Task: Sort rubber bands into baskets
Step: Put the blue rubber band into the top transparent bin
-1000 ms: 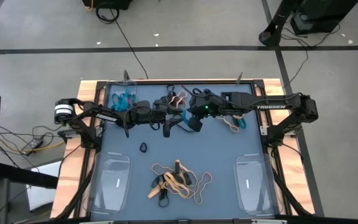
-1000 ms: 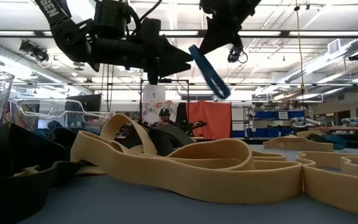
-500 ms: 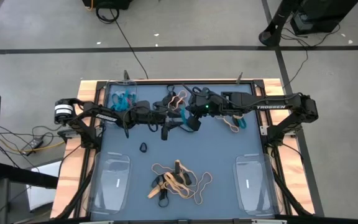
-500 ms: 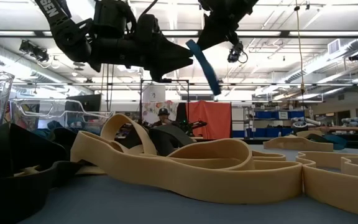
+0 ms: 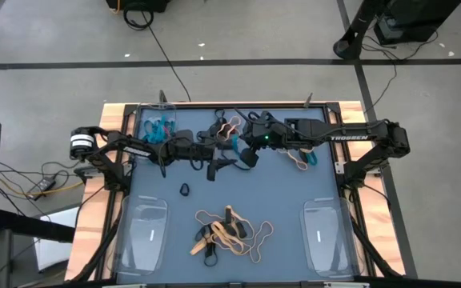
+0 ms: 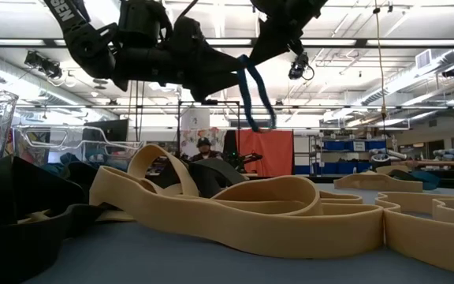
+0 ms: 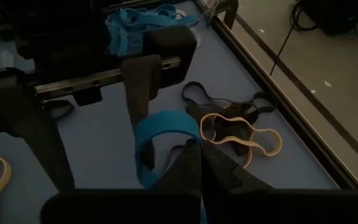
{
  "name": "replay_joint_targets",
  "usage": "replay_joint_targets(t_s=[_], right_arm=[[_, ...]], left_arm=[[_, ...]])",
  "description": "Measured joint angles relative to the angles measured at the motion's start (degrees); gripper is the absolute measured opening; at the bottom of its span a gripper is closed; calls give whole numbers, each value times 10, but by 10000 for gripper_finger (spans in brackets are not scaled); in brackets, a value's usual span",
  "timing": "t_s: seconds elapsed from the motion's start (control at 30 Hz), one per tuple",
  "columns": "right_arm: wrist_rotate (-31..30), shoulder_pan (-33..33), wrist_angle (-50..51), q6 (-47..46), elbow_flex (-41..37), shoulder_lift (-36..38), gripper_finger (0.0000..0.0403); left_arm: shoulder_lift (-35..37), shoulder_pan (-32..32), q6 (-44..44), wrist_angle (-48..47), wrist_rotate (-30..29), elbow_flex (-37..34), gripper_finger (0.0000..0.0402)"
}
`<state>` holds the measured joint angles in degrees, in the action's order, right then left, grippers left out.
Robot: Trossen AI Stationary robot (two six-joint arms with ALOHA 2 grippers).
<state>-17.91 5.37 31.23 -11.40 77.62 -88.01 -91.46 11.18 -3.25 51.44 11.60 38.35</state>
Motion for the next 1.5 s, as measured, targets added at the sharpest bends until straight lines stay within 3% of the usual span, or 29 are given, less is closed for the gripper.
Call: replay_joint_targets(t_s=[0.2, 0.47, 0.63, 0.77, 0.97, 1.13, 1.33, 1.5], right_arm=[[1, -6, -28, 11, 0, 0, 4], [11, -17, -53, 35, 0, 0, 12], [8, -16, -65, 121, 0, 0, 45], [-19, -8, -64, 133, 0, 0, 71], [-20, 3, -14, 155, 0, 0, 79], [-37, 0, 93, 132, 0, 0, 65], [-20, -4, 297, 50, -16, 1, 53], [-21, -13, 390, -39, -55, 1, 60]], left_arm=[[0, 0, -1, 0, -14, 0, 224], [0, 0, 0, 0, -13, 0, 89], [0, 0, -3, -4, 17, 0, 9], [18, 6, -14, -39, 14, 0, 7], [94, 16, -15, -195, -69, 0, 3], [188, 16, -31, -340, -150, 0, 2], [329, 16, -88, -509, -227, 0, 3], [431, 22, -128, -629, -352, 0, 4]])
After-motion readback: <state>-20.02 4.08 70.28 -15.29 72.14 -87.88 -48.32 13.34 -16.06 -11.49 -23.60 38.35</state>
